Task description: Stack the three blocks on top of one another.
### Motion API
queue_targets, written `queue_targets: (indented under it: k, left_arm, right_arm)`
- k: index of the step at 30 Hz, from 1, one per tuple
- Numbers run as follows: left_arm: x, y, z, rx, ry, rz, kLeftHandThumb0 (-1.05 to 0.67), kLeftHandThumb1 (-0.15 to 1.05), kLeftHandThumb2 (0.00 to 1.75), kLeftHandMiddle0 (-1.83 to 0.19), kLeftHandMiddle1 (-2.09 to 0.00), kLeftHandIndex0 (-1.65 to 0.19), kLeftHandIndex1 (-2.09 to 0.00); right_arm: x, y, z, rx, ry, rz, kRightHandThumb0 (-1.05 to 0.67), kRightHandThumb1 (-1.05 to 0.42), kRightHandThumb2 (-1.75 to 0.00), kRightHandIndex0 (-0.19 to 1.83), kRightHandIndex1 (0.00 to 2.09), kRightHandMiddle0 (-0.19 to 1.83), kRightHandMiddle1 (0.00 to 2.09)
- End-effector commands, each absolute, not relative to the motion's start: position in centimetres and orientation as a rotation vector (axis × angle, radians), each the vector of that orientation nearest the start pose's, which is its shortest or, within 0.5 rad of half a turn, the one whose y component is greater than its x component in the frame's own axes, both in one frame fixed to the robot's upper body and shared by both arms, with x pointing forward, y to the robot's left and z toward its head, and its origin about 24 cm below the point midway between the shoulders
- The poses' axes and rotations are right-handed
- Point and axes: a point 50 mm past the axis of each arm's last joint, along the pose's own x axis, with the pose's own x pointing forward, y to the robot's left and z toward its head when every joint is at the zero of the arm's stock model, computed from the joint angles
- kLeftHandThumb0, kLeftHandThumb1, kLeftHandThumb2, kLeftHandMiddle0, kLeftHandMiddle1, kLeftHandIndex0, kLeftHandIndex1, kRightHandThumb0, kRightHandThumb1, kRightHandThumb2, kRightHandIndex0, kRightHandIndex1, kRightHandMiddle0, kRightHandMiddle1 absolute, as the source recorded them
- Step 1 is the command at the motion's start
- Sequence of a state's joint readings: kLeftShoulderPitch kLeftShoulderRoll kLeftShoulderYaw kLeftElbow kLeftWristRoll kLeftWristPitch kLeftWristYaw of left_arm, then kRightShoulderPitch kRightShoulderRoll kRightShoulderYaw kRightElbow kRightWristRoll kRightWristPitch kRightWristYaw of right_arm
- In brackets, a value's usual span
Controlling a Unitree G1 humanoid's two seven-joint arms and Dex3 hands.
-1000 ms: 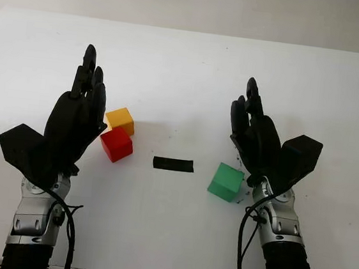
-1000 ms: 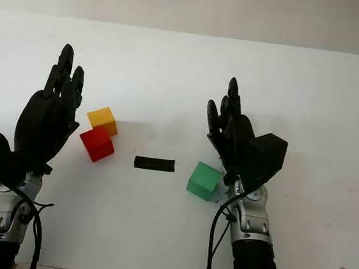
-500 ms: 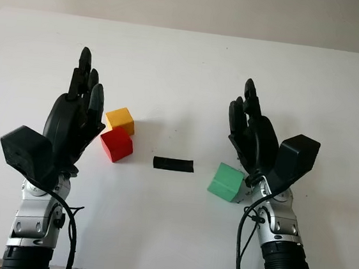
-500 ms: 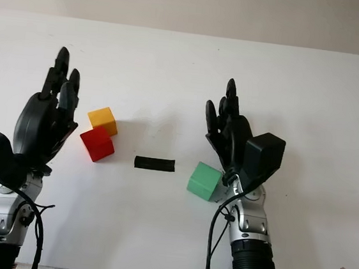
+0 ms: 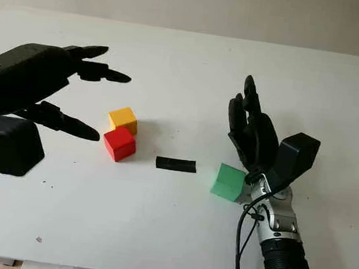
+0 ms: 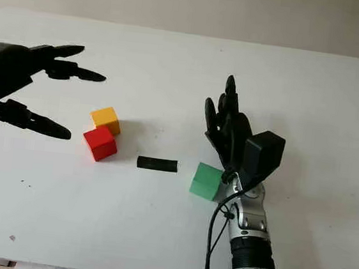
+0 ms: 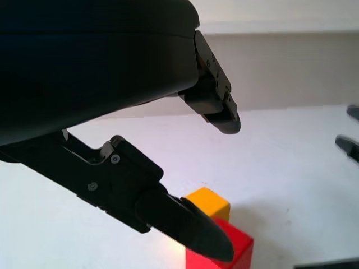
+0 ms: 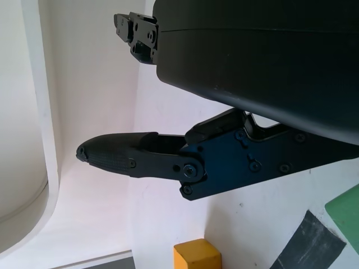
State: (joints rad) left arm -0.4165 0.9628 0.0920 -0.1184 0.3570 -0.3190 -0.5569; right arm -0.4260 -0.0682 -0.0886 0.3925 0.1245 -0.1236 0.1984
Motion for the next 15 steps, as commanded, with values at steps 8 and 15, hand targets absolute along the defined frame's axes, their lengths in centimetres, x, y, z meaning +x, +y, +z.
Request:
queue_targets:
  k: [8, 15]
  left_arm:
    - [28.9, 22.1, 25.1, 1.828, -0.484, -0.539, -0.7, 0.68, 0.06, -0.11, -0.03, -0.54, -0.03]
    - [29.5, 20.8, 24.0, 2.014, -0.617, -0.564, -0.71, 0.73, 0.07, -0.02, -0.02, -0.46, -0.03]
  right_arm:
    - [33.2, -14.7, 8.9, 0.038, -0.191, 0.204, -0.77, -1.05, -0.5, -0.19, 0.0, -0.19, 0.0]
    - [33.2, -14.6, 8.9, 0.044, -0.18, 0.199, -0.77, -1.05, -0.5, -0.19, 0.0, -0.19, 0.0]
